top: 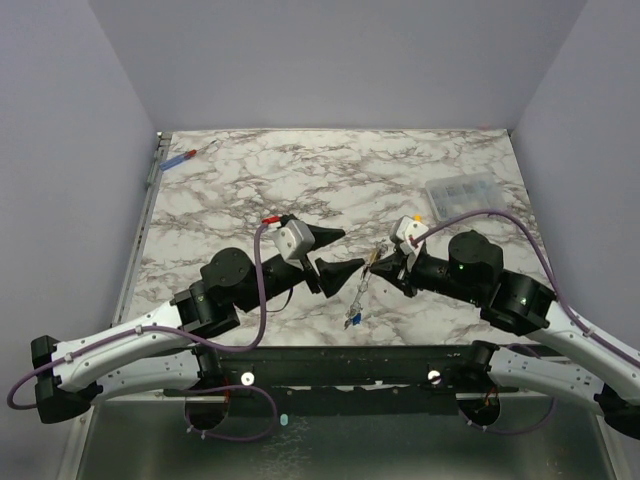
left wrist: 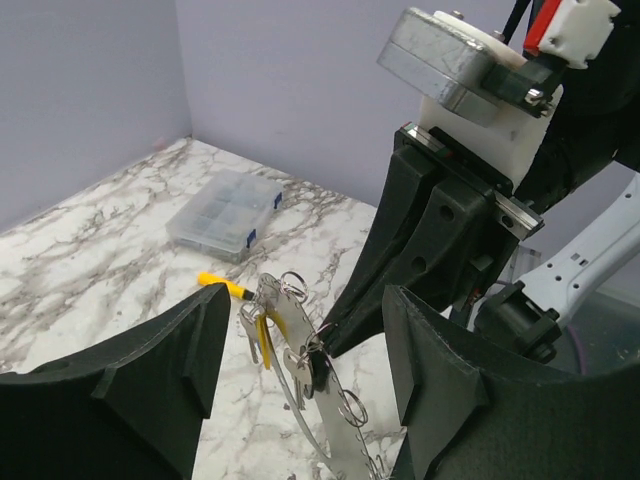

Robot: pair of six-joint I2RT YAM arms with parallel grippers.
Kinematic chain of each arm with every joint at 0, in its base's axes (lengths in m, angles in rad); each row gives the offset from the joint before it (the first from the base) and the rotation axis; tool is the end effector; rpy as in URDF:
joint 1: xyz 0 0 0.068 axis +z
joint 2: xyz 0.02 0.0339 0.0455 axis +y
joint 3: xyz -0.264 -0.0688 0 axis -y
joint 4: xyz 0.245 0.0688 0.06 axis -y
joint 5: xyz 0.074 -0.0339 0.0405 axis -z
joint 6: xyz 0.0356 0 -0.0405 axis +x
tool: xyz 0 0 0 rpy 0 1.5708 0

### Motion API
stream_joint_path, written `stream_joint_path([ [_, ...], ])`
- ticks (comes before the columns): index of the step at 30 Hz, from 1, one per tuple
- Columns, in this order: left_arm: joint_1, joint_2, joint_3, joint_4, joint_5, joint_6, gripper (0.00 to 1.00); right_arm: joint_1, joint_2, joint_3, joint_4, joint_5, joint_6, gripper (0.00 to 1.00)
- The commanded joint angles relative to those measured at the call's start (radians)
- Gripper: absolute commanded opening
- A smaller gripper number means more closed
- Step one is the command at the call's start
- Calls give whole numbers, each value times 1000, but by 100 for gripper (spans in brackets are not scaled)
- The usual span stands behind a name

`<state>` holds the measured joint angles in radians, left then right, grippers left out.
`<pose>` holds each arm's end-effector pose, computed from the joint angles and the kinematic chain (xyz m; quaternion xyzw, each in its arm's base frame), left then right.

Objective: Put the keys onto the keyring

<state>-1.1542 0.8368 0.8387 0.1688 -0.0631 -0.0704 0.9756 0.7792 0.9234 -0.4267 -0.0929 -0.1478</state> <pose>0.0814 -0.1783 0.3886 0.3114 0.5641 -0.4227 0.6372 0.0932 0.1435 0.3631 -0.4490 0.6612 0.2753 0.5343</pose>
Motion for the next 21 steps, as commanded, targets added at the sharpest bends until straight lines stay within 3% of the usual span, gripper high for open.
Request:
stream_joint_path([
  [1, -6, -5, 21, 9, 11, 101, 70, 0, -9, 57, -24, 3, 56, 1],
  [6, -5, -41, -7, 31, 61, 112, 74, 0, -14, 108, -47, -107, 67, 1],
  [10, -6, -78, -41, 41, 182, 128, 76, 0, -26, 147, -49, -217, 60, 1],
  [14, -5, -106, -79, 61, 238, 122, 75, 1, -17, 179, -66, -240, 48, 1],
  [21, -5, -107, -124, 135, 292, 129, 58, 0, -21, 185, -47, -339, 39, 1],
])
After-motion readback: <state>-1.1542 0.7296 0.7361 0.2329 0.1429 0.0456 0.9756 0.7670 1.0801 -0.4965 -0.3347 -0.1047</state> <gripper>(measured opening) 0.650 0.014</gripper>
